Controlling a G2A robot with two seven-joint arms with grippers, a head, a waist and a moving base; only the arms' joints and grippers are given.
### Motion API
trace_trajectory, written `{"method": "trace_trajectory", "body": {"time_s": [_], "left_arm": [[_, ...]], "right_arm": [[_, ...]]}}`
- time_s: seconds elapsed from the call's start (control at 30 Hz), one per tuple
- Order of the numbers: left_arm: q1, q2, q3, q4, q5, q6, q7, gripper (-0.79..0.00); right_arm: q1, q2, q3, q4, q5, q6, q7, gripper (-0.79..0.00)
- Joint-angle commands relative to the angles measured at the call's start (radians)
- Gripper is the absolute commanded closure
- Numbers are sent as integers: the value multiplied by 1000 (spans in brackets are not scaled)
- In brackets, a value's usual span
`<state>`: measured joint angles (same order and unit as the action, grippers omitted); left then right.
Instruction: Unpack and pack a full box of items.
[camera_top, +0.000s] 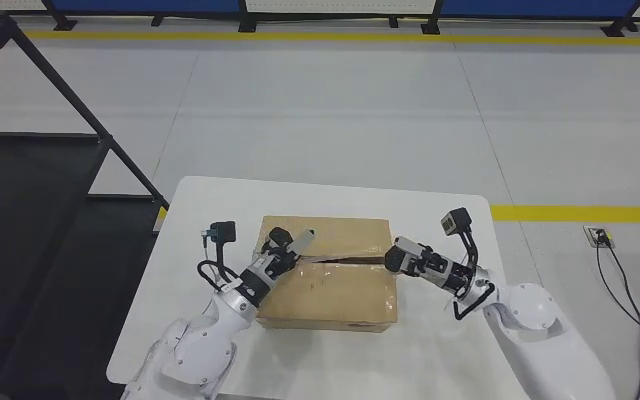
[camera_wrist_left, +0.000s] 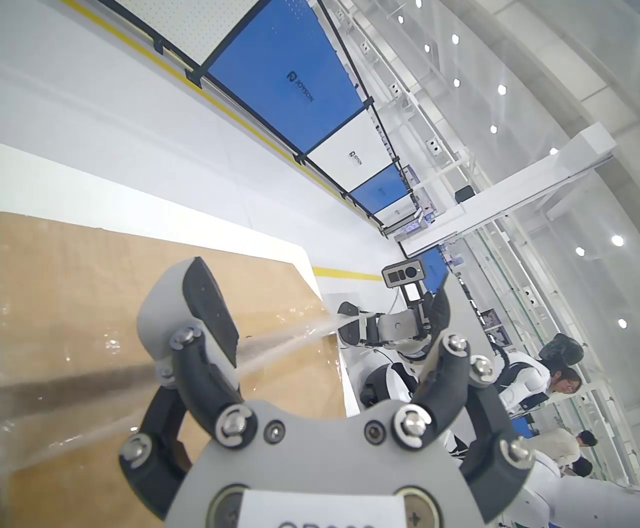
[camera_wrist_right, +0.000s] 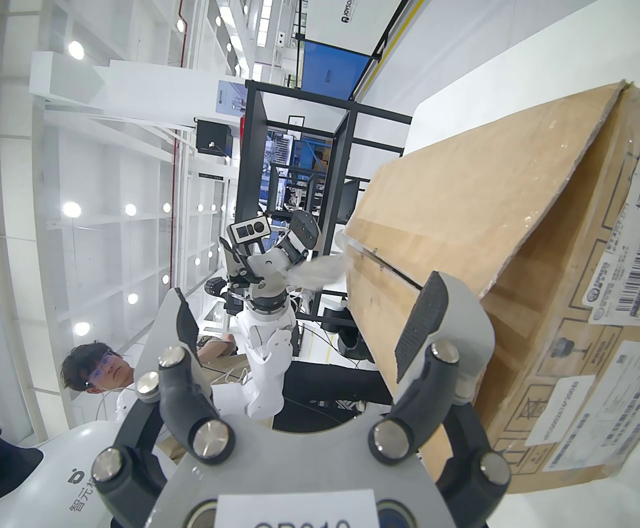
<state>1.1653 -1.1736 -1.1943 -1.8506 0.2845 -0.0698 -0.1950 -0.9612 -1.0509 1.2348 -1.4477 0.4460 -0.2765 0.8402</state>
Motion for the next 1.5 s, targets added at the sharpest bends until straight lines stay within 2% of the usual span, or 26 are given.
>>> {"method": "trace_trajectory", "body": {"time_s": [0.0, 0.17, 0.27, 0.4, 0.5, 0.63, 0.77, 0.93, 1.13, 1.33, 1.47], "left_arm": [[1, -2, 9, -6, 5, 1, 0, -785], [4, -7, 25, -20, -2, -4, -19, -785], [20, -8, 3, -56, -61, -27, -33, -785], [79, 1, -94, -127, -173, -76, -51, -785], [137, 9, -199, -156, -260, -116, -63, -785], [204, 18, -321, -124, -329, -152, -76, -785], [248, 22, -386, -59, -385, -188, -95, -785], [272, 24, -421, 14, -422, -218, -107, -785], [270, 24, -444, 51, -448, -236, -122, -785], [251, 25, -444, 58, -450, -224, -138, -785], [232, 24, -434, 70, -448, -216, -149, -785]], "right_arm": [[-1, 0, 2, 2, 4, -5, 3, -785], [-4, -2, 7, 4, 12, -25, 8, -785], [-8, -4, 12, -2, 18, -58, 4, -785], [-26, -4, 29, -36, 39, -111, 3, -785], [-11, -6, 21, -64, 29, -79, 7, -785], [59, -17, -31, -62, 0, 4, 6, -785], [151, -35, -96, -9, 16, 75, 26, -785], [266, -61, -186, 100, 5, 187, 64, -785], [315, -77, -239, 196, -5, 236, 108, -785], [304, -75, -241, 212, -31, 240, 149, -785], [281, -76, -238, 183, -56, 191, 117, -785]]}}
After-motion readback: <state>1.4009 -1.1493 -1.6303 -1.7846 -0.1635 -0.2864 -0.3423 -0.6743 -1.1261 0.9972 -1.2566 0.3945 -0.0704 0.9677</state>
